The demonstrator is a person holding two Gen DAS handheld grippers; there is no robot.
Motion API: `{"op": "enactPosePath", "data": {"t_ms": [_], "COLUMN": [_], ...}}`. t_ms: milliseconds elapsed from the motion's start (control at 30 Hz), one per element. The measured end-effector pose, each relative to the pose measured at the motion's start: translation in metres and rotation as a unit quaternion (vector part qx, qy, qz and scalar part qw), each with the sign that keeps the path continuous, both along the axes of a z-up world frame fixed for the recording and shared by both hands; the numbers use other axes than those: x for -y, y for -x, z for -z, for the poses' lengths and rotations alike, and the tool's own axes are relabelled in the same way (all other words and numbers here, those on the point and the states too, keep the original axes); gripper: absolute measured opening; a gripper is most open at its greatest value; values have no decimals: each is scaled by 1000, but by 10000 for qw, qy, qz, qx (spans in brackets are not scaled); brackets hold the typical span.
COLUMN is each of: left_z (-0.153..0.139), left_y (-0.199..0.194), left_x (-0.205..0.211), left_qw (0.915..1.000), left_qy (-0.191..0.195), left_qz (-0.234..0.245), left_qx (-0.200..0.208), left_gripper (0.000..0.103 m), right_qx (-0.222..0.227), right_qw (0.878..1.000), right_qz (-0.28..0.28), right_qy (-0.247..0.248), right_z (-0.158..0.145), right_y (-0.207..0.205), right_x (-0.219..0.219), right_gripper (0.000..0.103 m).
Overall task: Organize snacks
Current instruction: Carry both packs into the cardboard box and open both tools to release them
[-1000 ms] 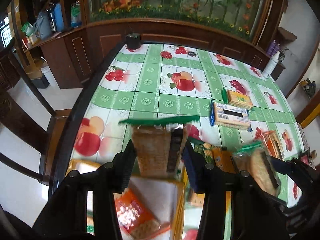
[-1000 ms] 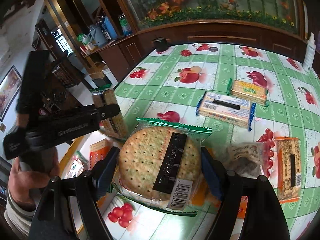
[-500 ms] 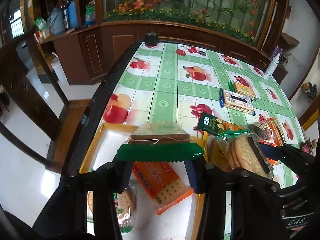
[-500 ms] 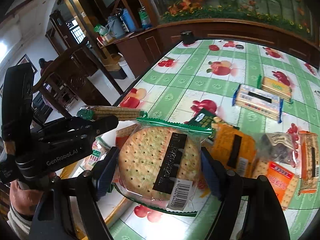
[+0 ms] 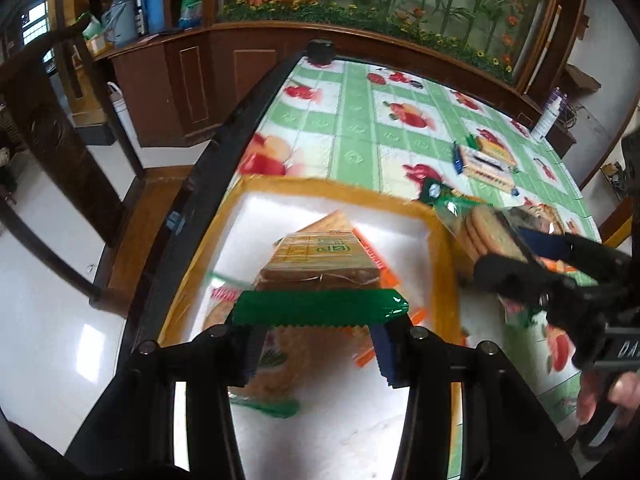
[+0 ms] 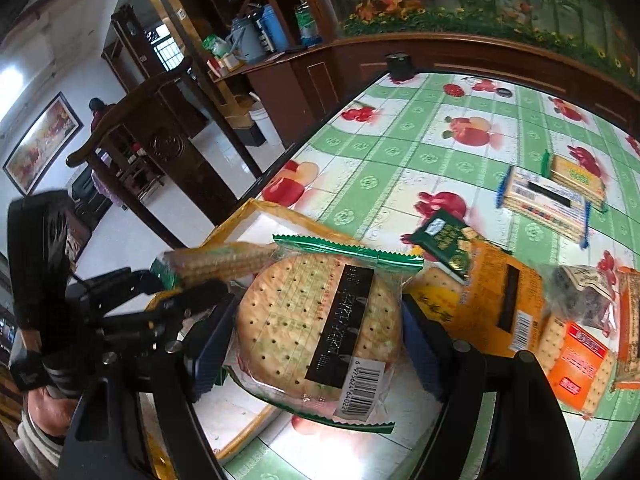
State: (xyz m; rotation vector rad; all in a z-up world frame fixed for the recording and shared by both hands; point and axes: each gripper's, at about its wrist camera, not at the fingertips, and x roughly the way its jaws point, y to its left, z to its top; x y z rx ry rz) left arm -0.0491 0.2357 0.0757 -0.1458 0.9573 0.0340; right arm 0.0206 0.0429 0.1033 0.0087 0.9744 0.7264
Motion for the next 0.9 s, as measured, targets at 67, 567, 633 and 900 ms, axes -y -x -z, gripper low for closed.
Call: {"op": "enactPosePath", "data": {"t_ms": [67, 567, 633, 900], "left_z": [4, 21, 18, 5], "left_y": [5, 36, 42, 52], "left_x": [-3, -17, -19, -27], "left_qw": [9999, 9994, 9991, 9970], "left_qy": [-98, -163, -192, -226], "left_qz": [-59, -301, -356, -659], "left_qx": [22, -9, 101, 344], "left_gripper": [48, 76, 82, 86], "right_qx": [-4, -84, -158, -456], "right_qw": [10000, 9975, 9971, 9977], "right_qz": [-79, -362, -376, -266], "right_qy": [49, 593, 637, 428], "right_z": [3, 35, 41, 37], "right_y": [1, -7, -6, -4], "right_x": [-11, -79, -83, -69], "right_gripper": [79, 79, 79, 80]}}
